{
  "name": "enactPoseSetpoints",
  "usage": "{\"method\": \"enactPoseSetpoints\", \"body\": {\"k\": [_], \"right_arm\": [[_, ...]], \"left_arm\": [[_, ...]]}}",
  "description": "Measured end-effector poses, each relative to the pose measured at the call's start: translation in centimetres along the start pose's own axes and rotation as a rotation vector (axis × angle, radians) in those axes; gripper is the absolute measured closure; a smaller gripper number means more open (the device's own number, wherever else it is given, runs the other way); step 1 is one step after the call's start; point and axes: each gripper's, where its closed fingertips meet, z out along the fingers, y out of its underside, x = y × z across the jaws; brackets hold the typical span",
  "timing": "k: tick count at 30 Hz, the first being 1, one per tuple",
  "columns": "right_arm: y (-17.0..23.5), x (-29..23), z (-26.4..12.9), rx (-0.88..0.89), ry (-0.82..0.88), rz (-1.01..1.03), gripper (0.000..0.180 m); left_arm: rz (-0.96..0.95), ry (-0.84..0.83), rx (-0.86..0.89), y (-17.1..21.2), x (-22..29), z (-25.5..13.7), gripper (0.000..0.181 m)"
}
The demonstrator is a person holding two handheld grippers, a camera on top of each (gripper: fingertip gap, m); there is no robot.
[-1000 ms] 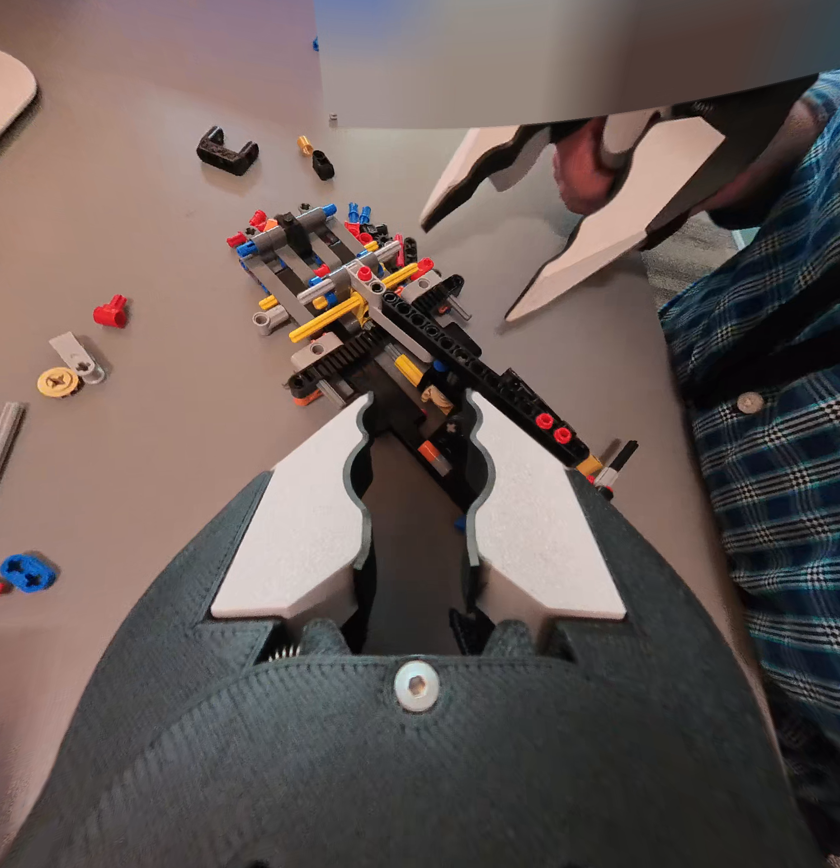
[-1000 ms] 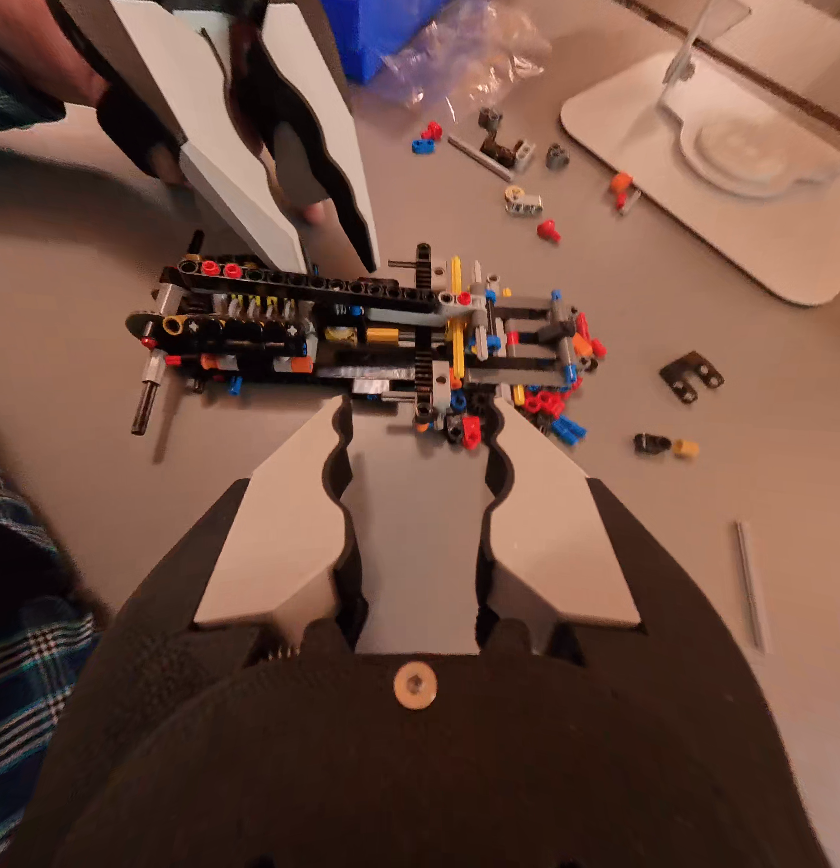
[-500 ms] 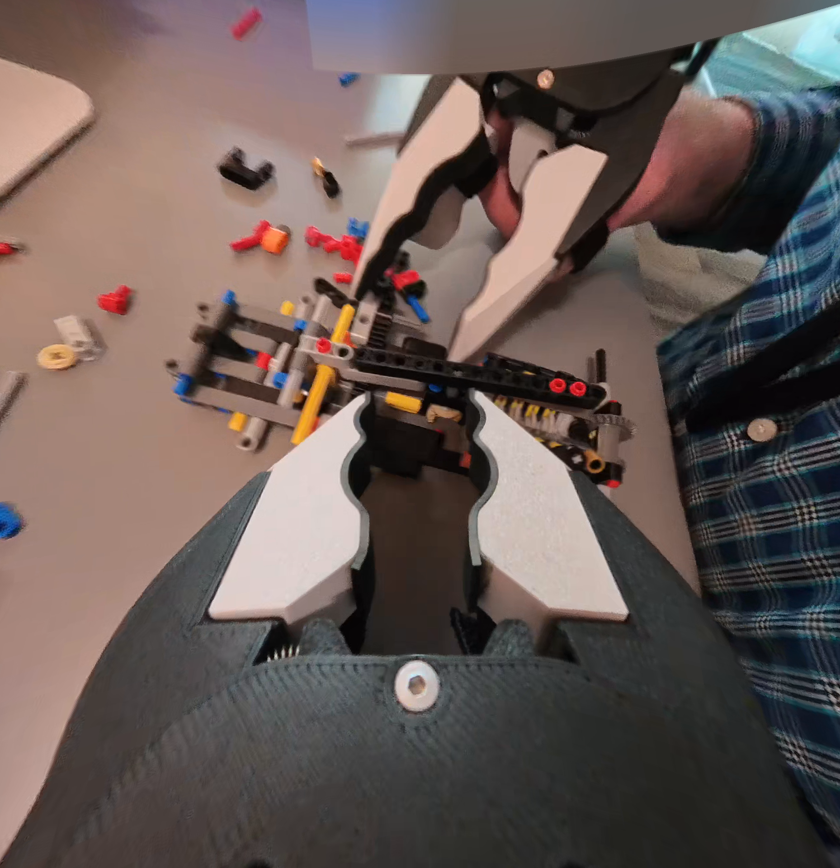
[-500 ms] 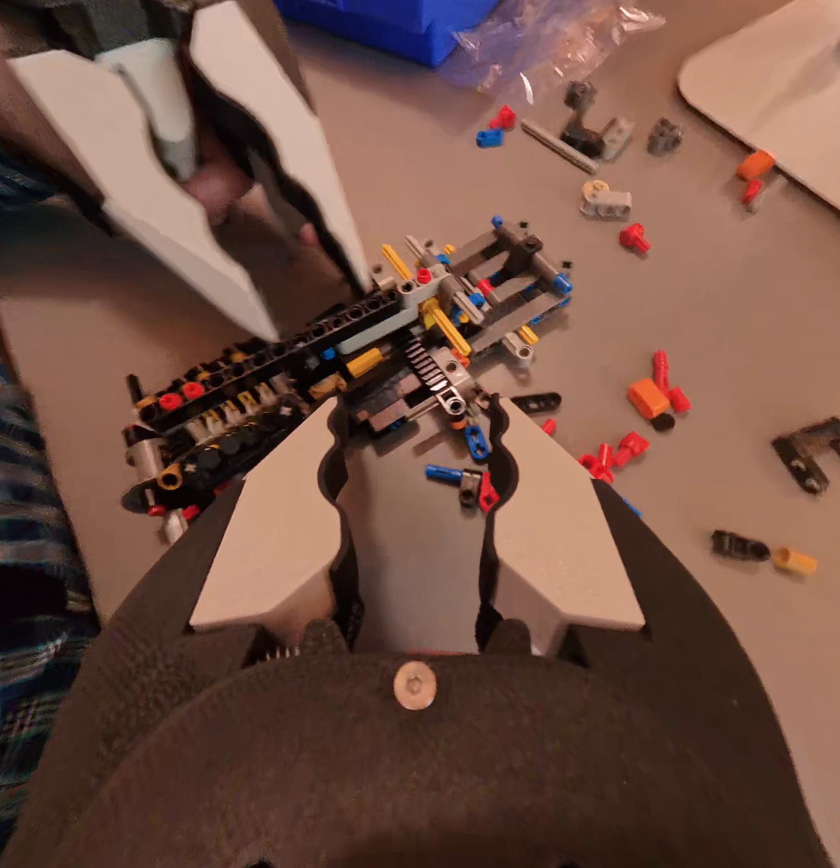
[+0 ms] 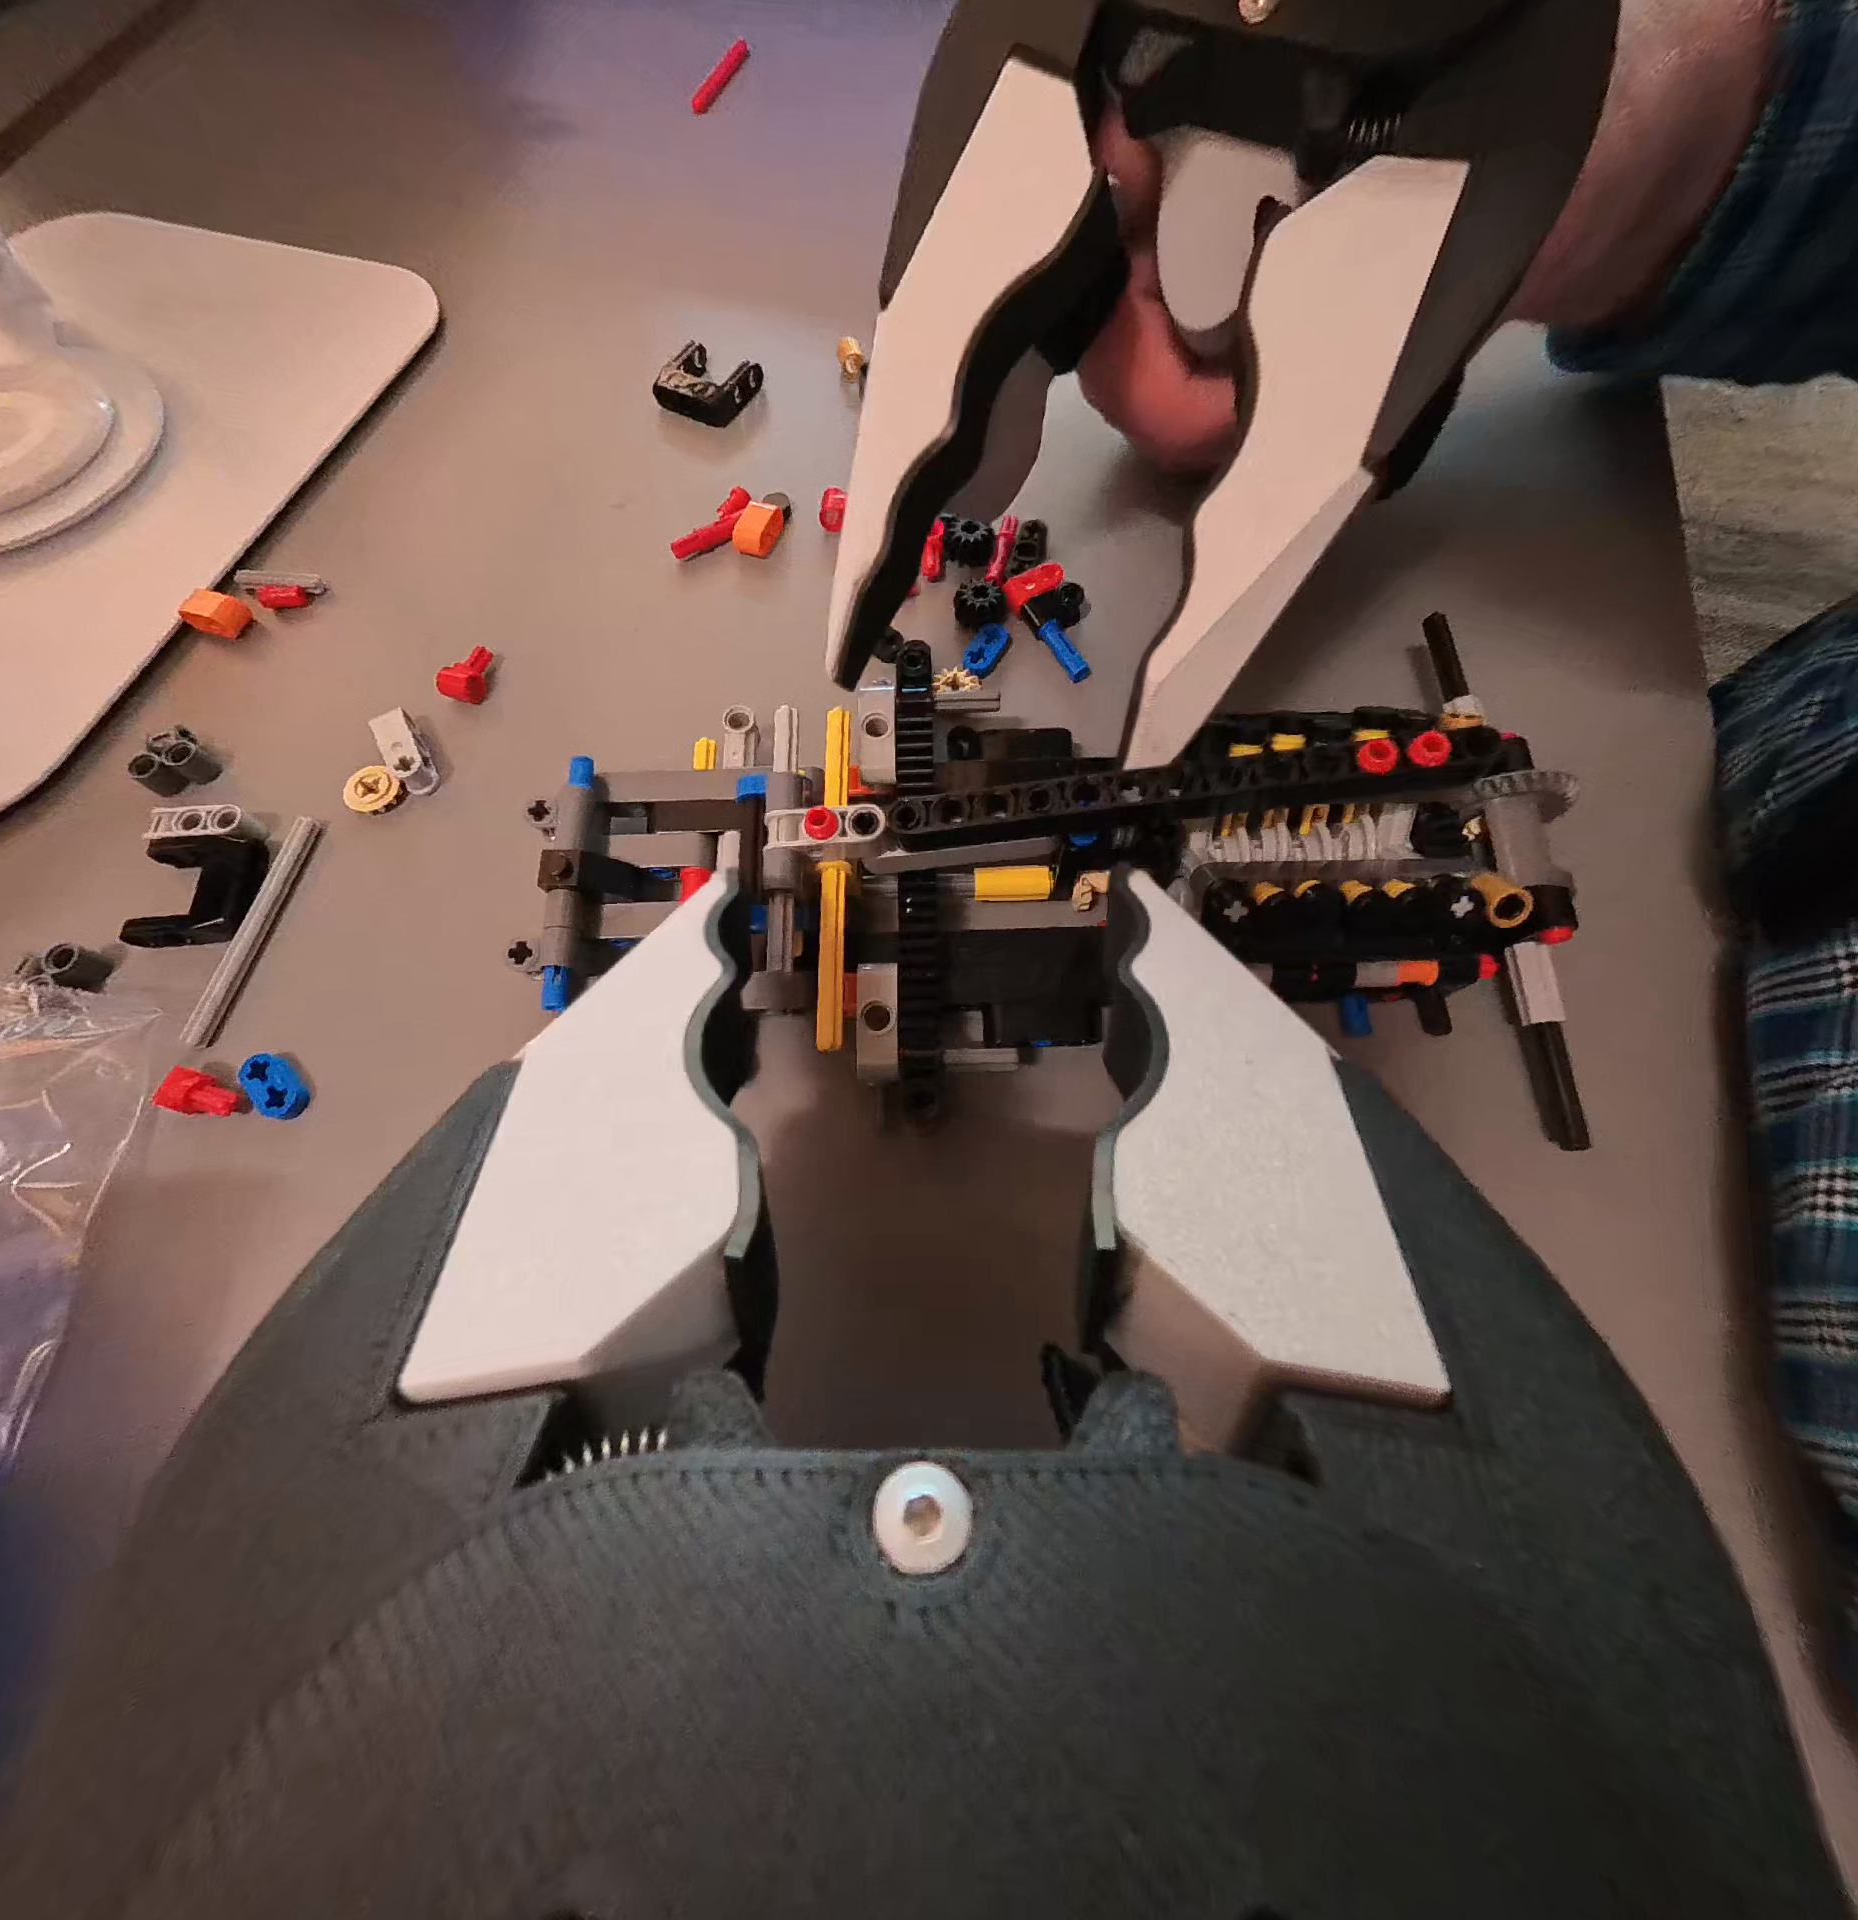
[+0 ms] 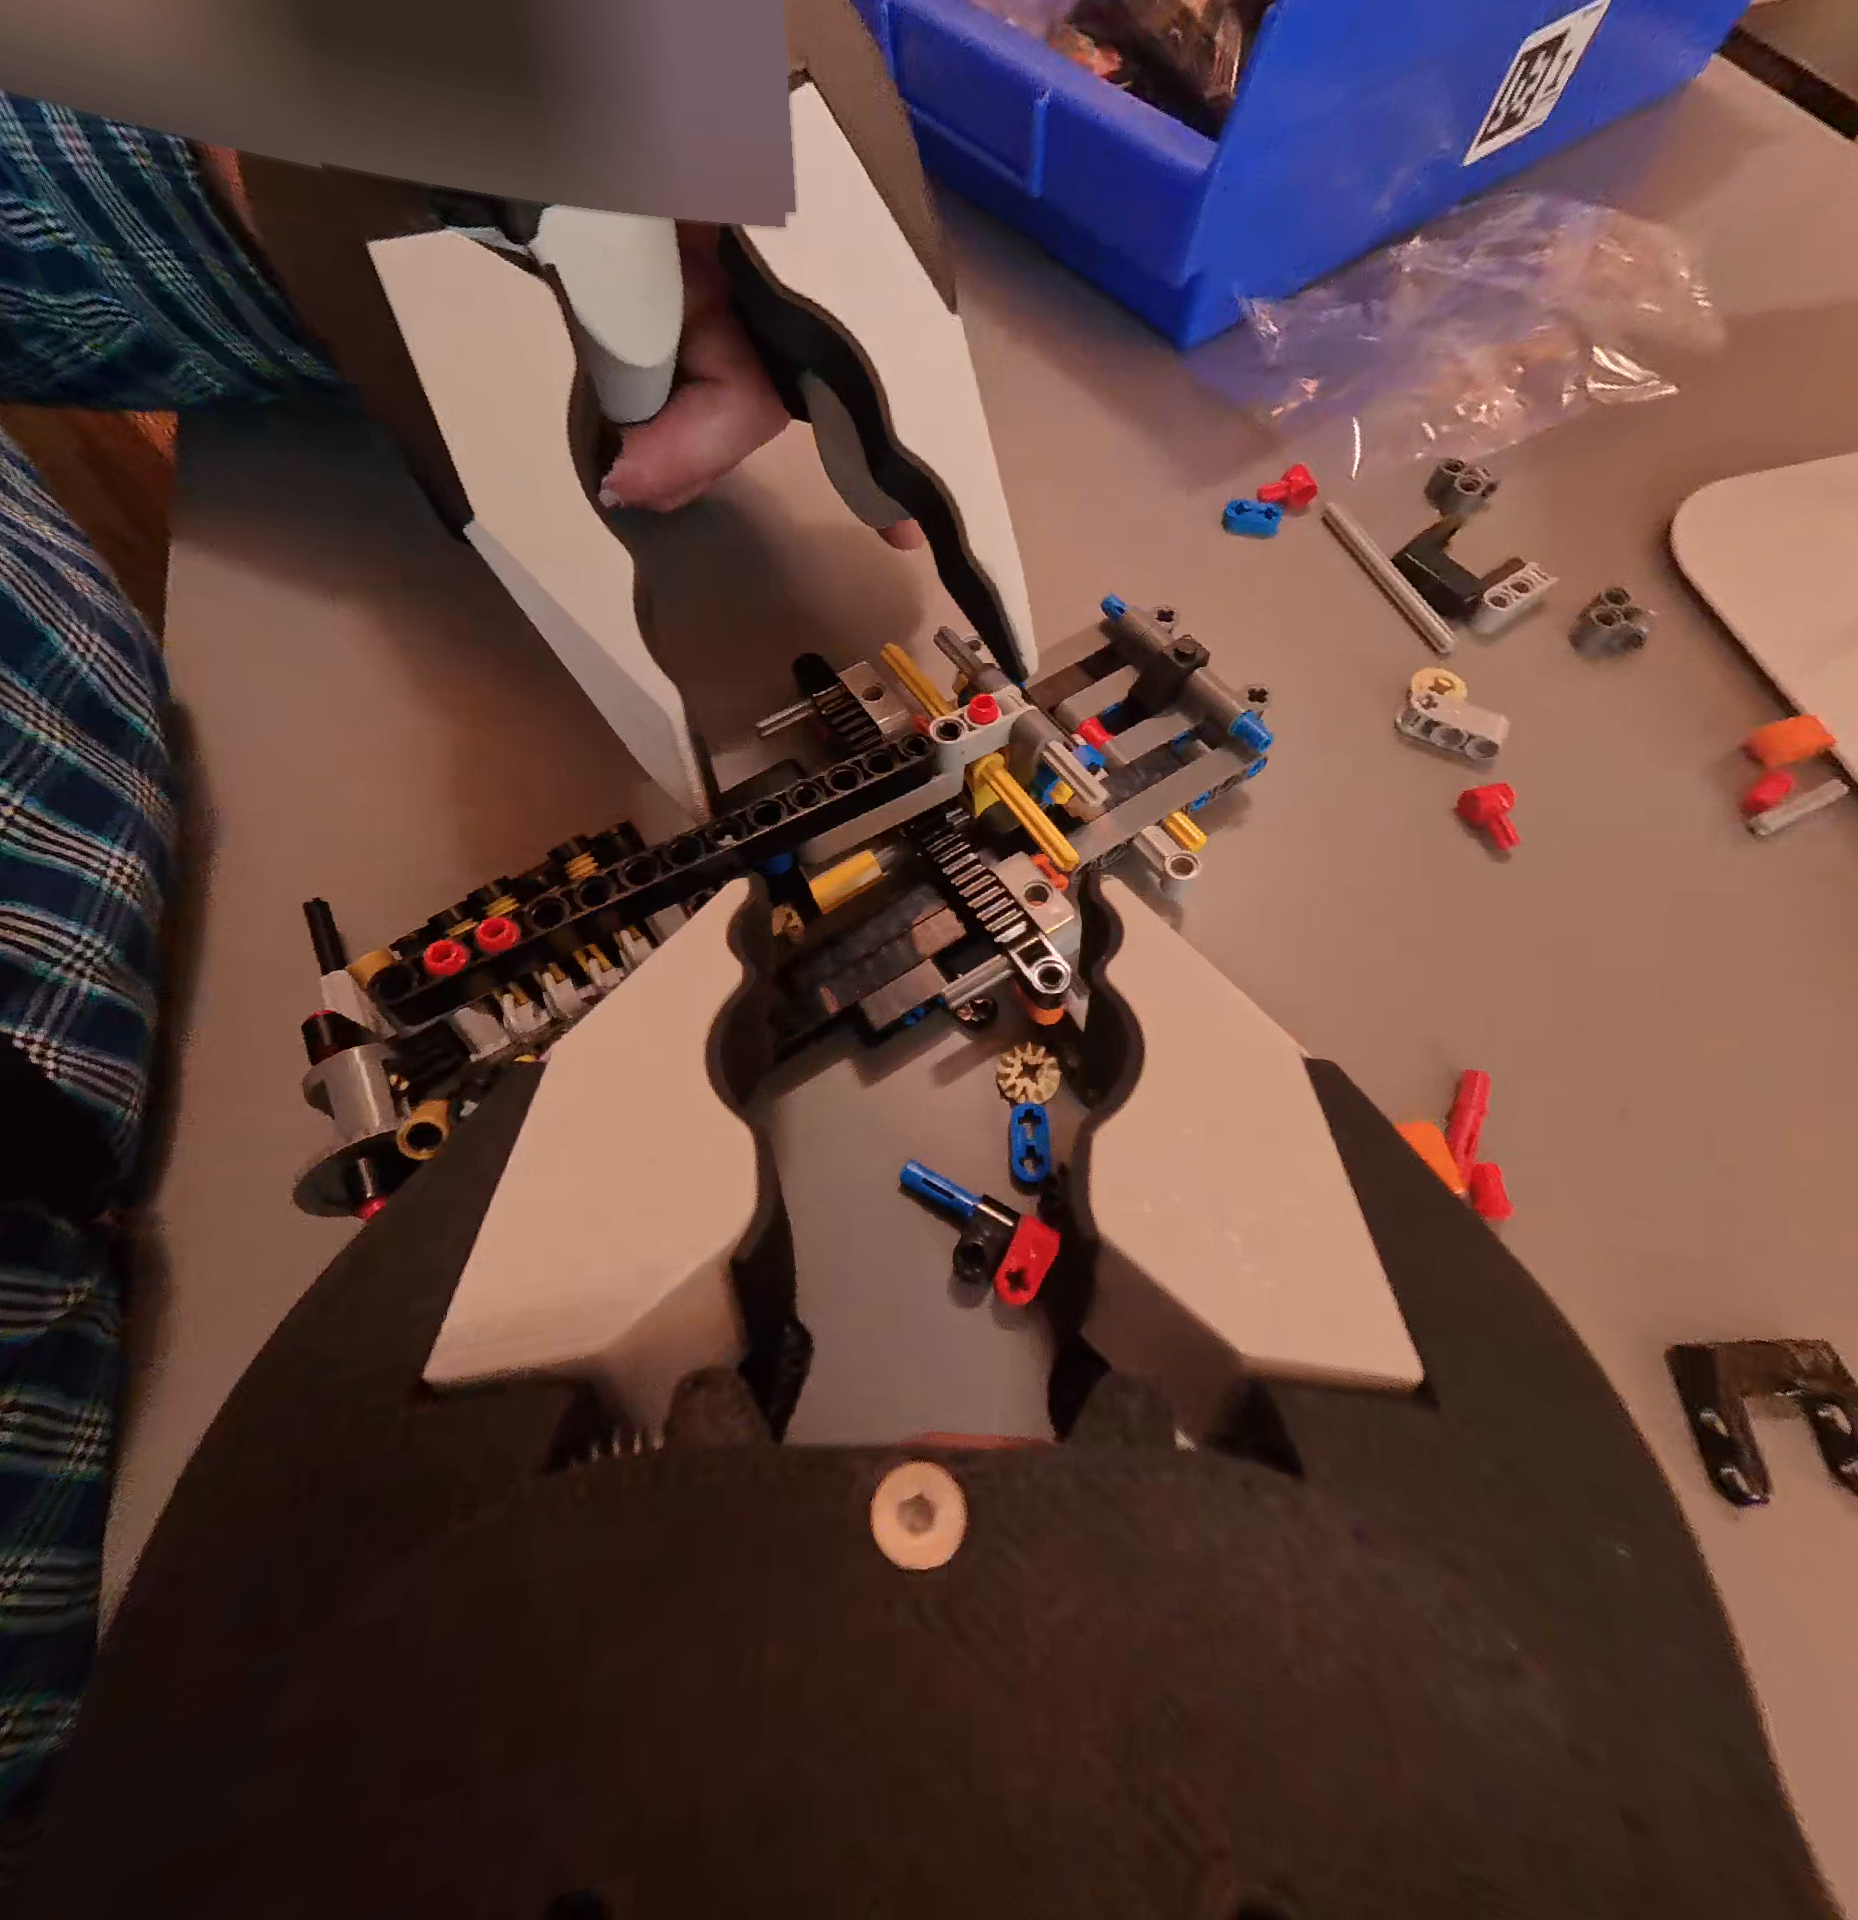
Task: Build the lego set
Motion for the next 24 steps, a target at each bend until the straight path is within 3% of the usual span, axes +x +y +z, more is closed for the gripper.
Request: {"method": "enactPoseSetpoints", "body": {"k": [24], "right_arm": [[-0.04,-0.49,0.03,0.004,-0.042,-0.038,0.127]], "left_arm": [[0.005,-0.026,0.001,-0.43,0.49,0.57,0.120]]}}
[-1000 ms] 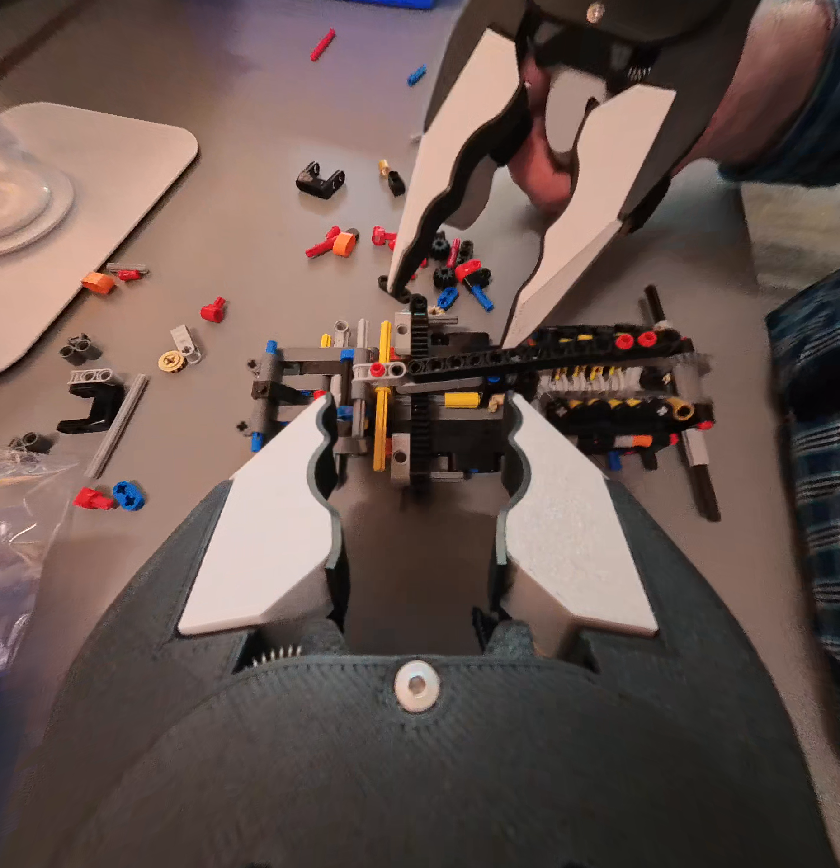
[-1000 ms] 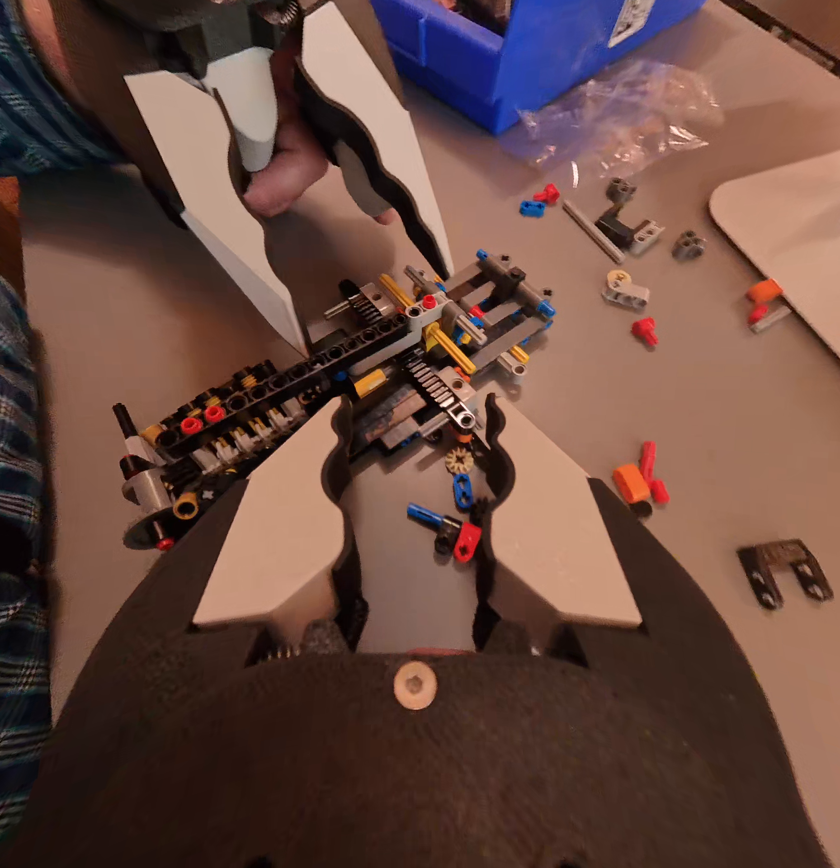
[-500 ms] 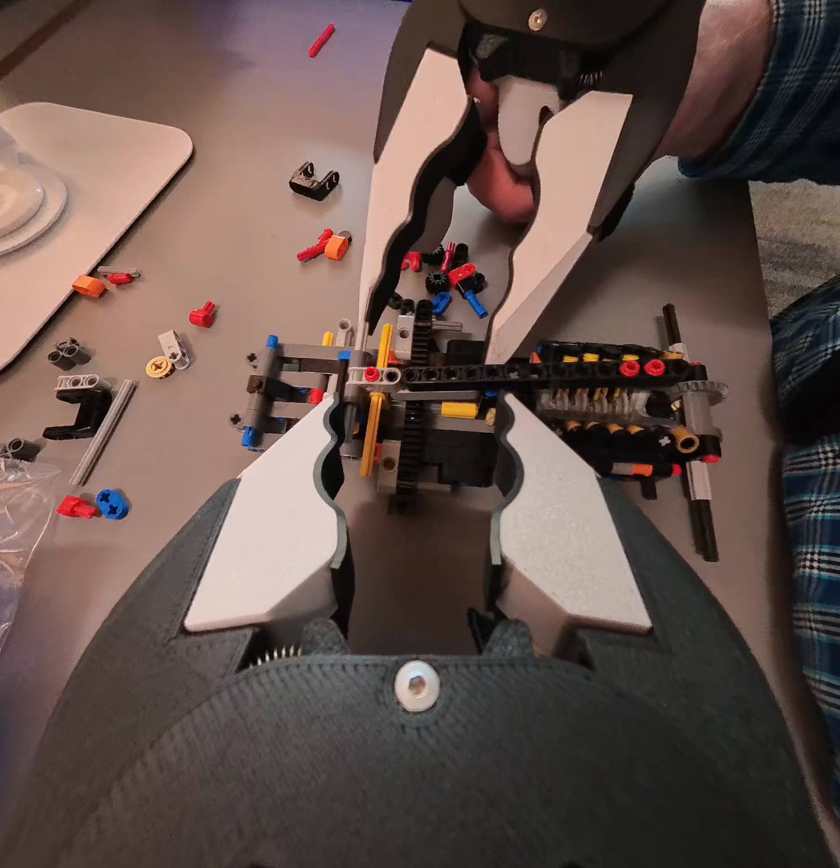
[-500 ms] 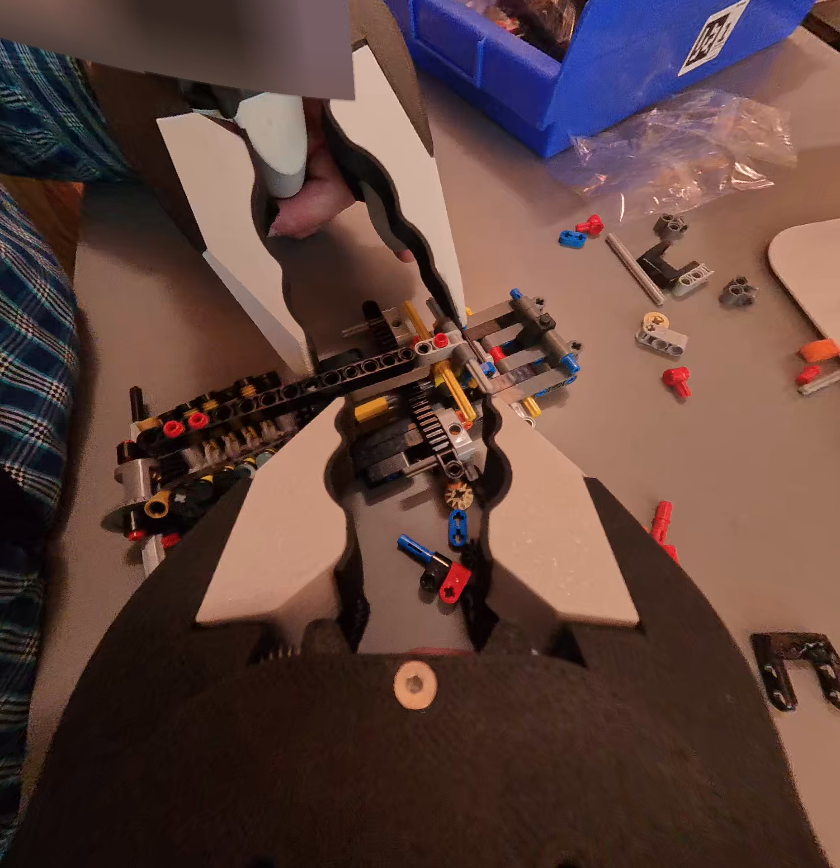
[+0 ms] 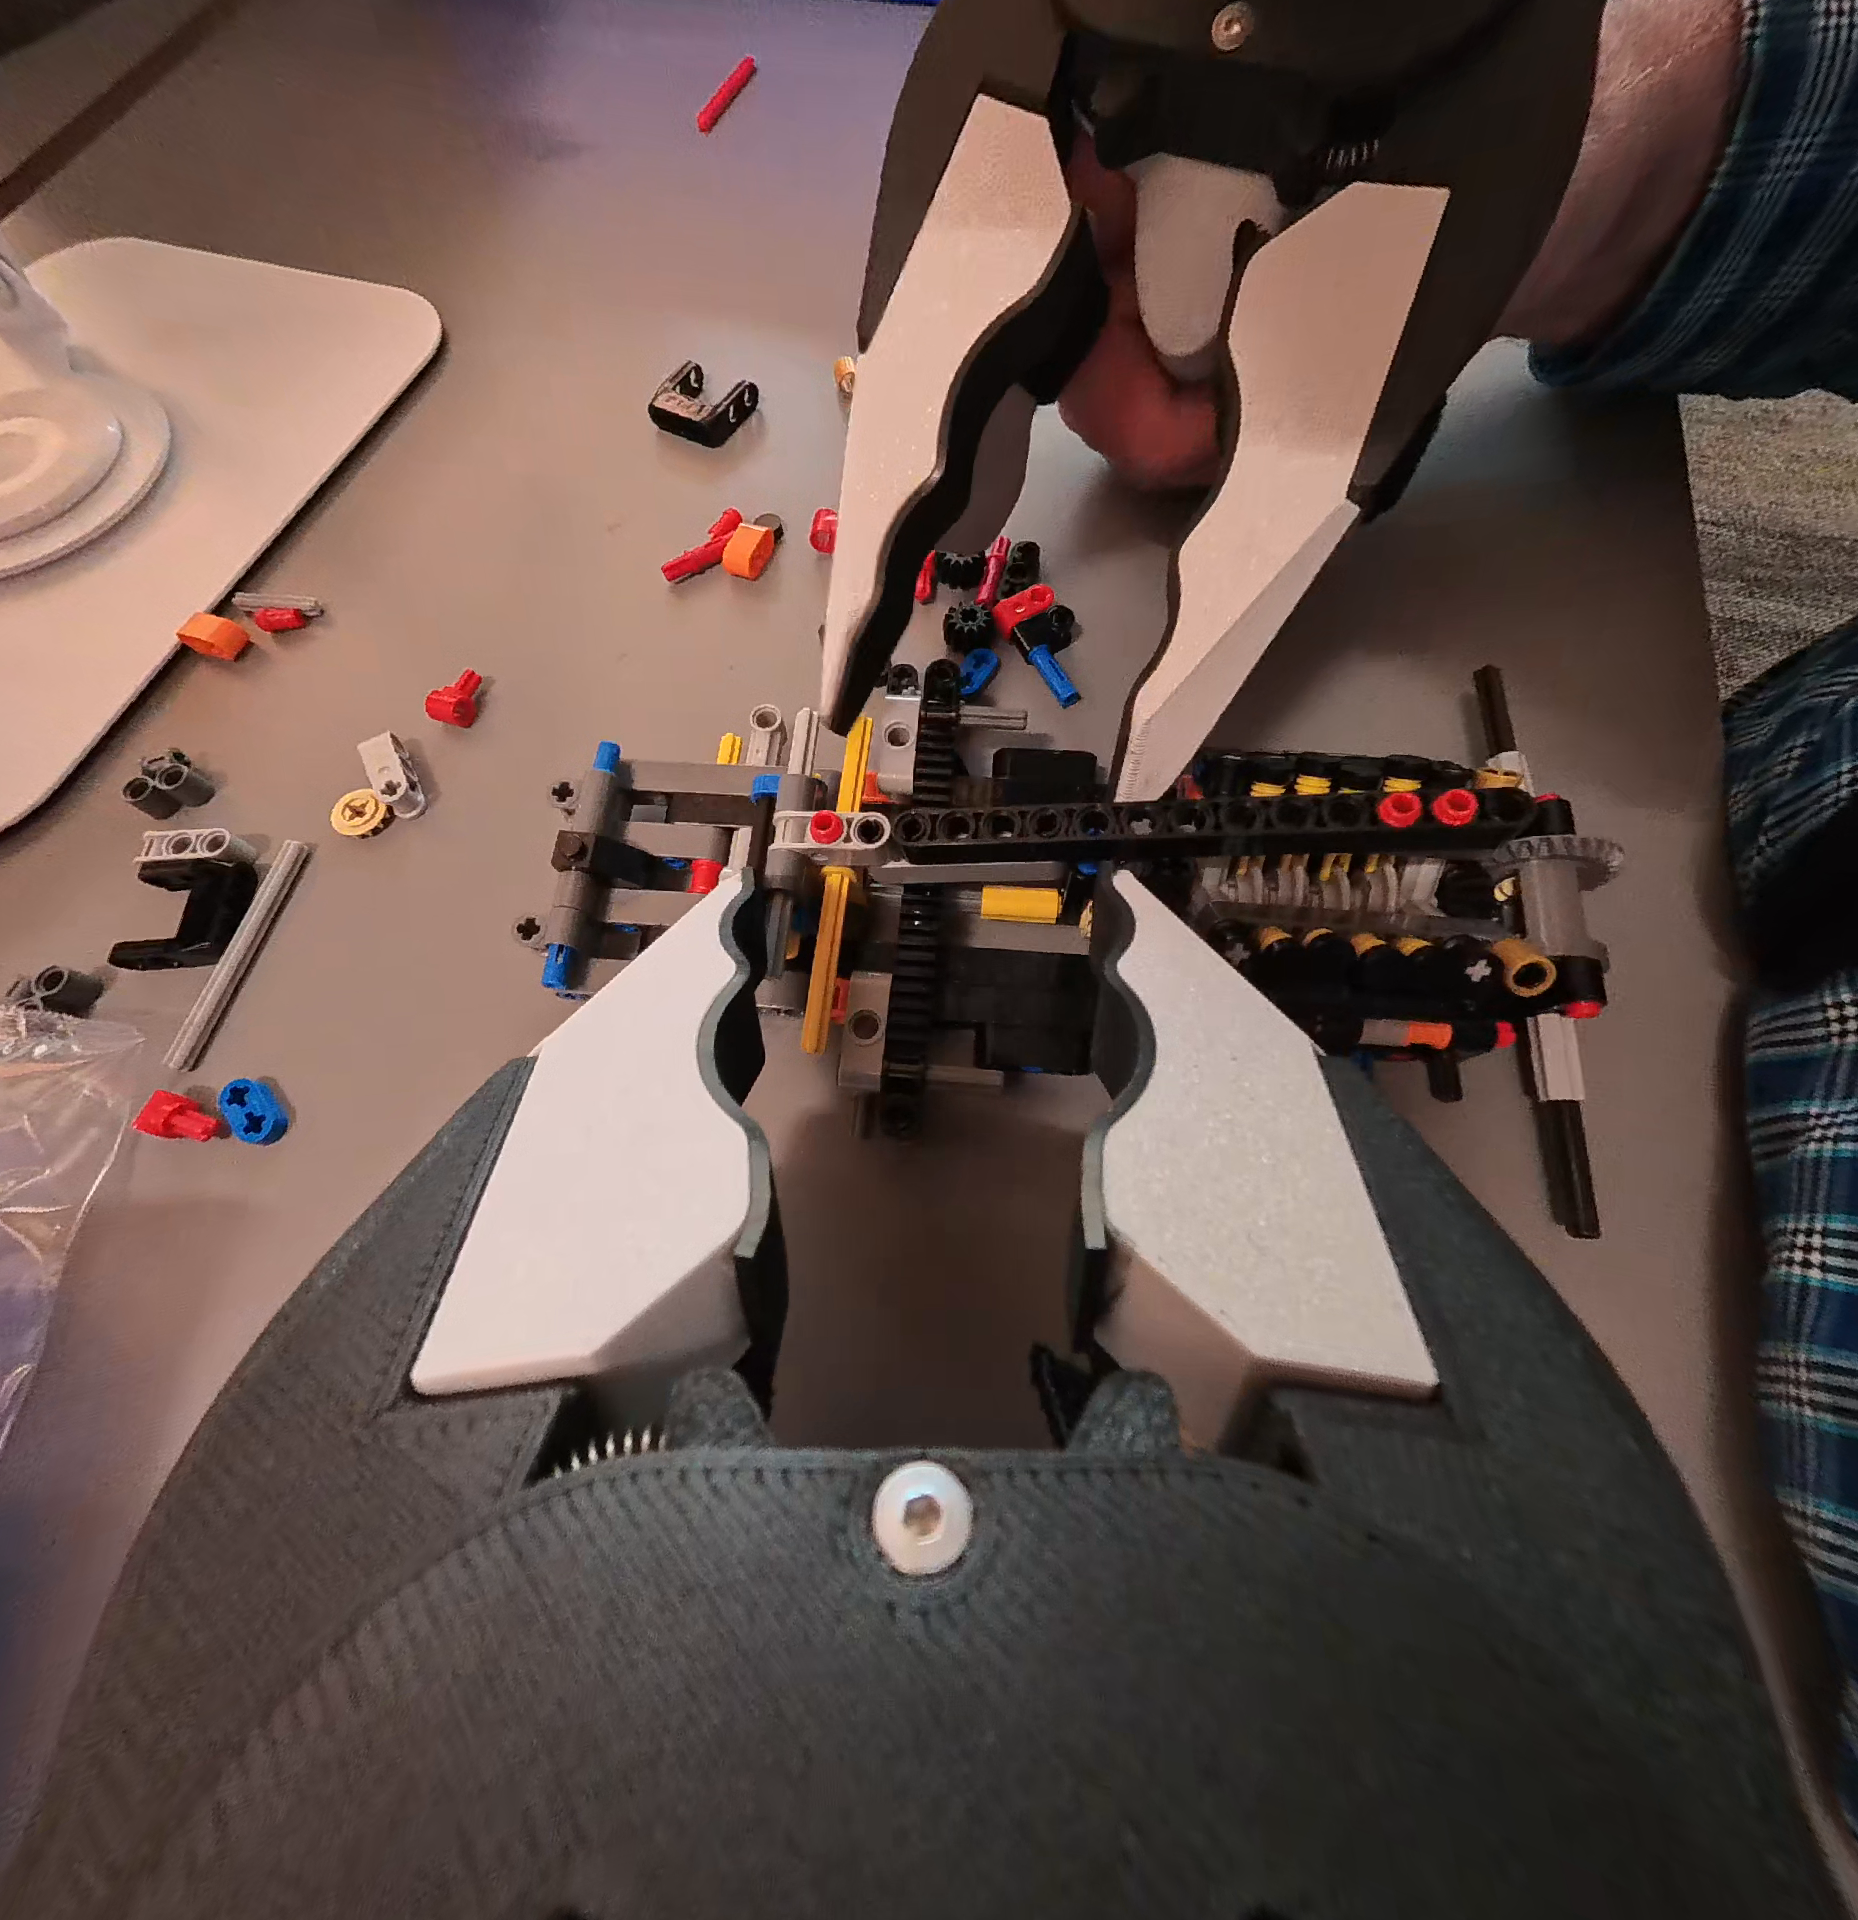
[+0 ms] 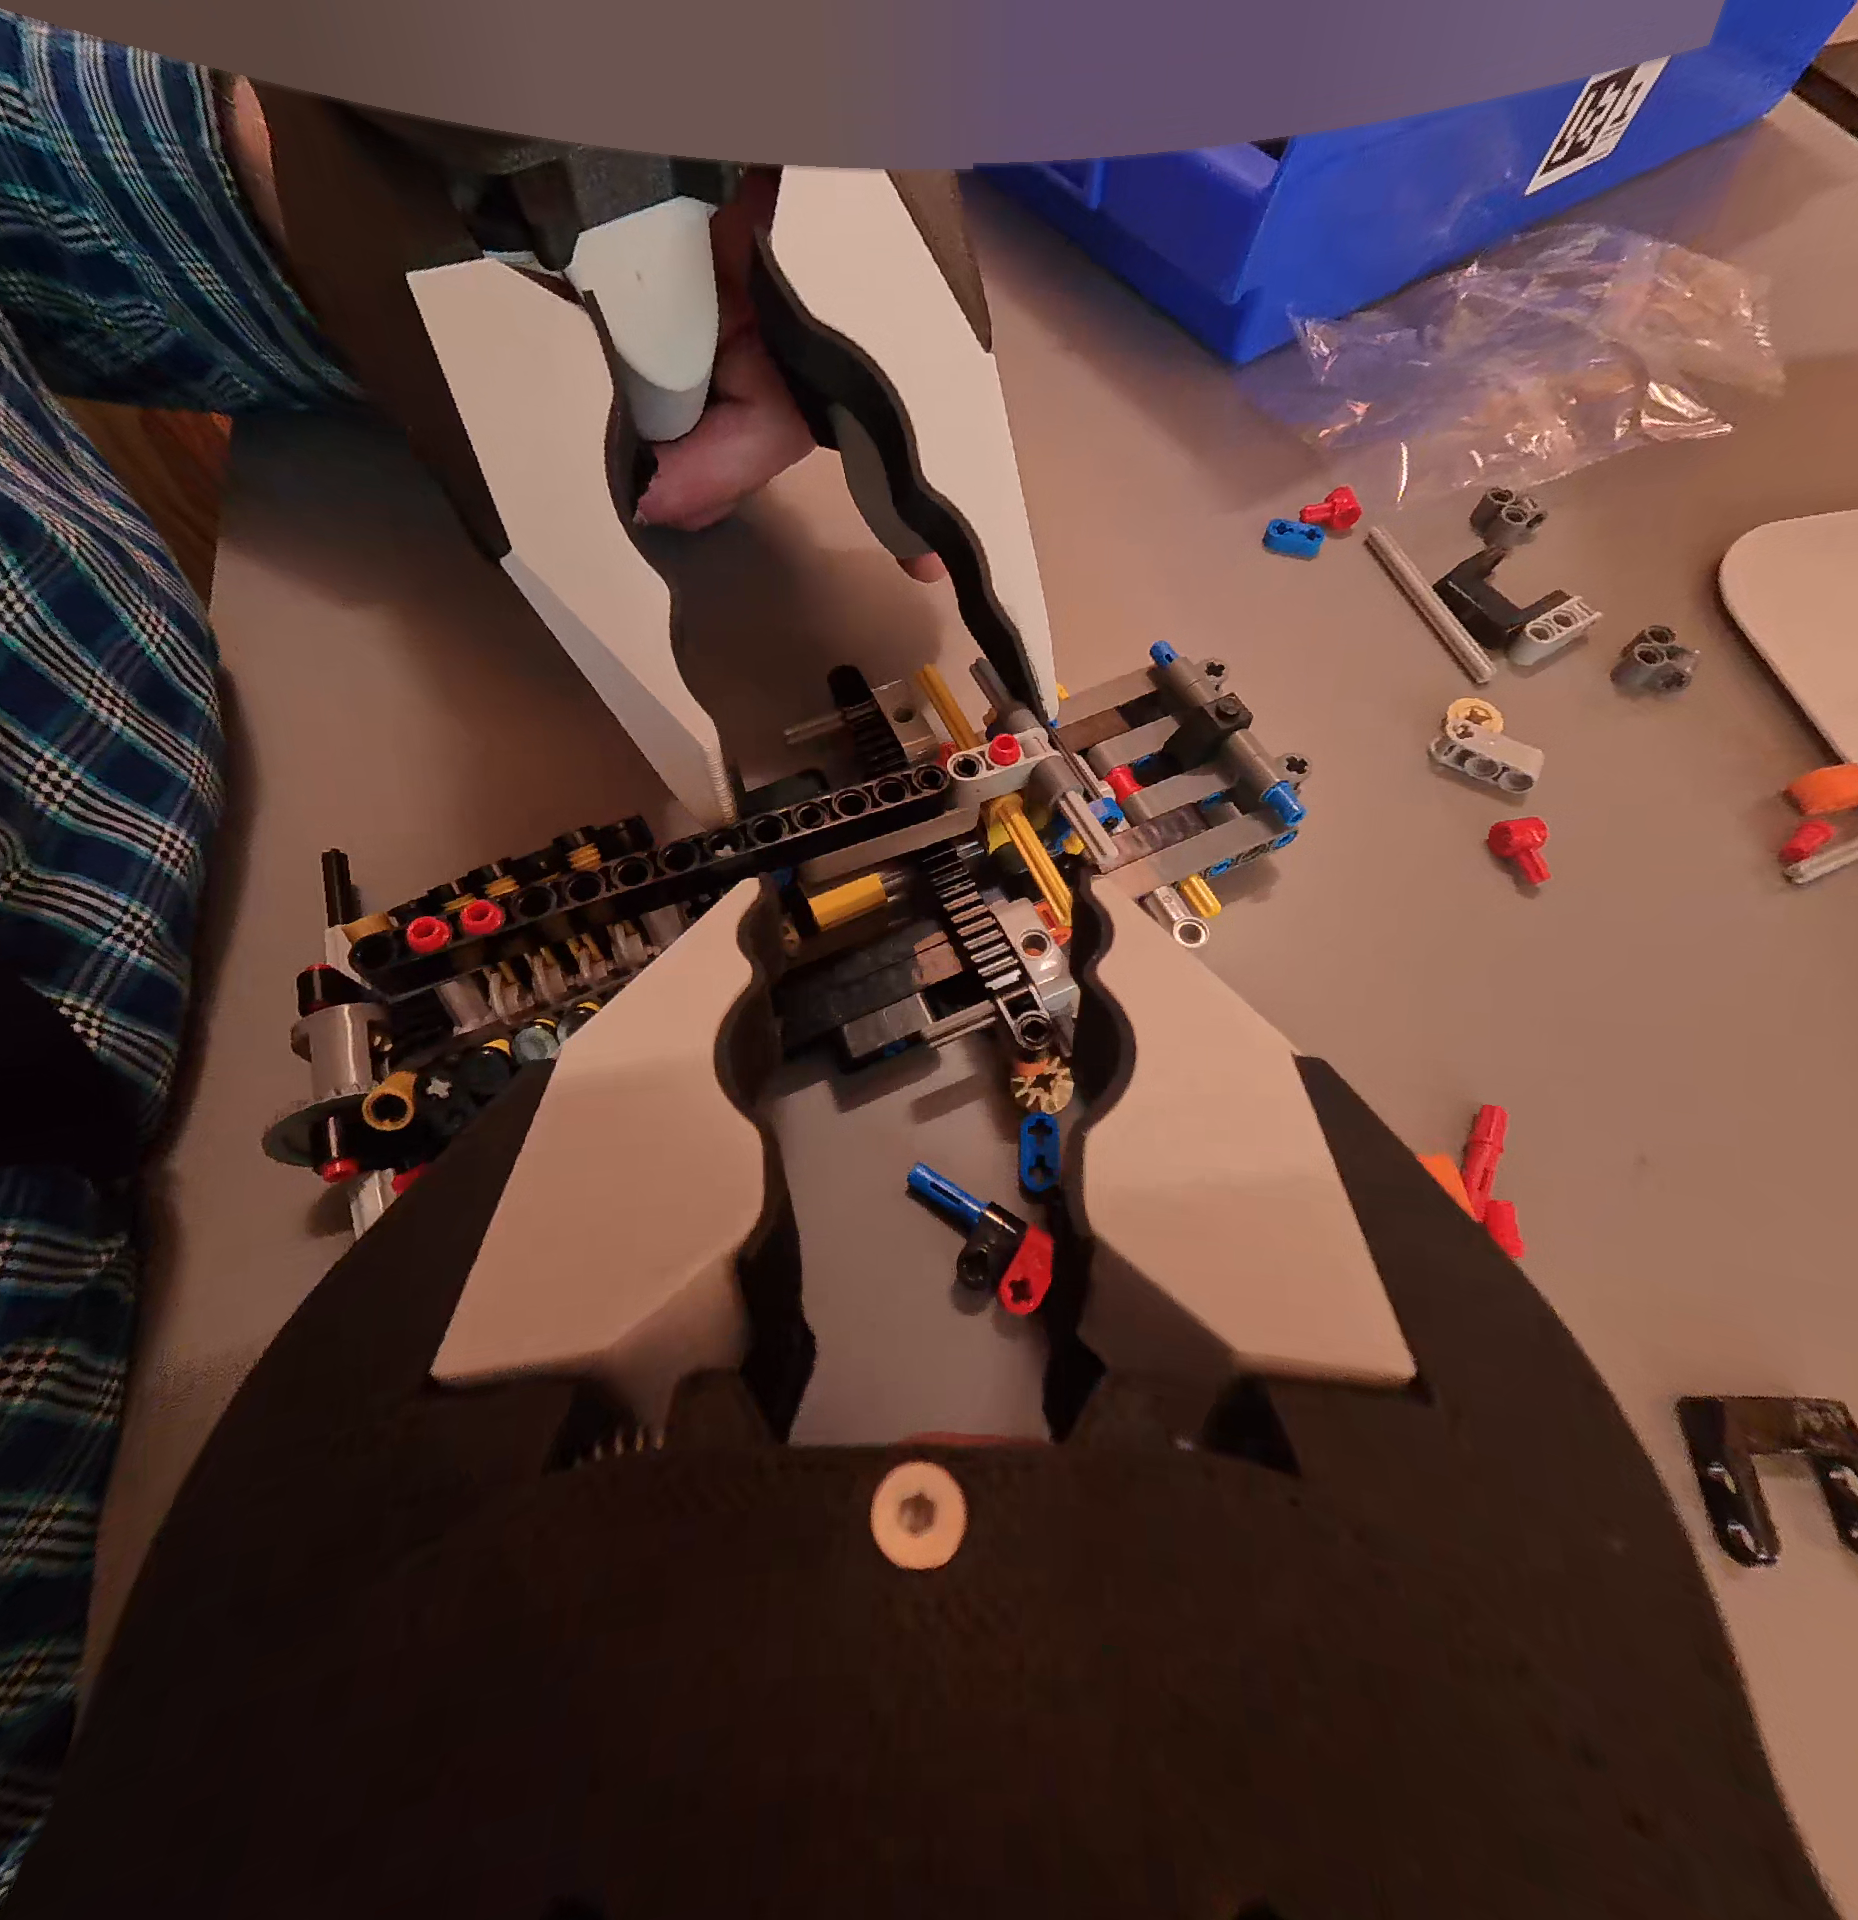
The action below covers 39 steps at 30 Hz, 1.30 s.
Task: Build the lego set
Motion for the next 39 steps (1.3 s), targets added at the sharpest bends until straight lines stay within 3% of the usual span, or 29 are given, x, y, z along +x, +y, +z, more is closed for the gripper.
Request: {"method": "enactPoseSetpoints", "body": {"k": [19,33,39], "right_arm": [[0.0,-0.2,0.0,-0.002,-0.040,0.030,0.128],[0.0,-1.4,-0.9,0.007,-0.046,0.204,0.135],[-0.6,-1.7,-0.7,0.040,-0.068,0.245,0.127]], "left_arm": [[-0.005,0.001,-0.001,0.0,0.0,0.0,0.121],[0.024,-0.005,0.003,0.0,0.3,-0.1,0.122],[0.028,0.004,0.010,-0.2,0.6,0.0,0.118]]}}
